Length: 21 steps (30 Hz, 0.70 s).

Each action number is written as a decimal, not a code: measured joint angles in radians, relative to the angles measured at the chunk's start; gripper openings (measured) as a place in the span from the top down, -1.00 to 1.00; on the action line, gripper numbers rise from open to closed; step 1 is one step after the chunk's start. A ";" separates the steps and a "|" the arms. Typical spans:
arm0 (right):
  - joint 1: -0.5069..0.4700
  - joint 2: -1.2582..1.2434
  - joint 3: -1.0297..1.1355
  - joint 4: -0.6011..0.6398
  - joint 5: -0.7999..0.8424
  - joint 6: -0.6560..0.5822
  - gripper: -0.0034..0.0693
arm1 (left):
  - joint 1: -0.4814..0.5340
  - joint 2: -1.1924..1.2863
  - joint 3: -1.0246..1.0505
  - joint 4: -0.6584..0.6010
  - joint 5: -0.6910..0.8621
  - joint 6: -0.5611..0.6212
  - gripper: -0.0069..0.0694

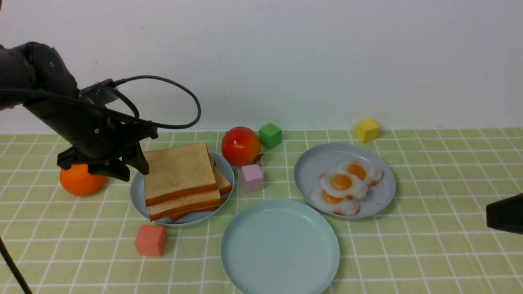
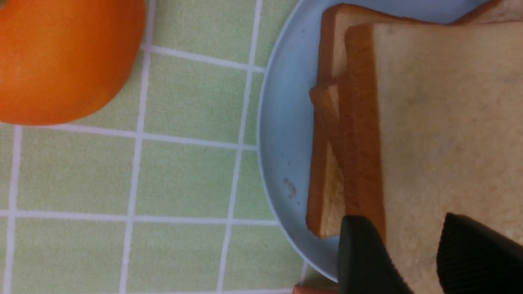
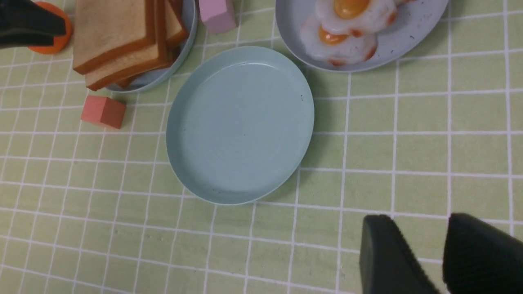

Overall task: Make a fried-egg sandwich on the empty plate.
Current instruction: Use the left arm to grab a slice of bread

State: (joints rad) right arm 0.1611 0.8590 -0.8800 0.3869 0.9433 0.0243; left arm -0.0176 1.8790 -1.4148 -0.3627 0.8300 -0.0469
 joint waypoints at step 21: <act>0.000 0.000 0.000 0.014 -0.003 -0.001 0.24 | 0.008 0.090 -0.011 -0.120 -0.023 0.108 0.54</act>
State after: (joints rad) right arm 0.1611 0.8590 -0.8800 0.4012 0.9399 0.0235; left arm -0.0100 1.9689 -1.4253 -0.4826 0.8070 0.0609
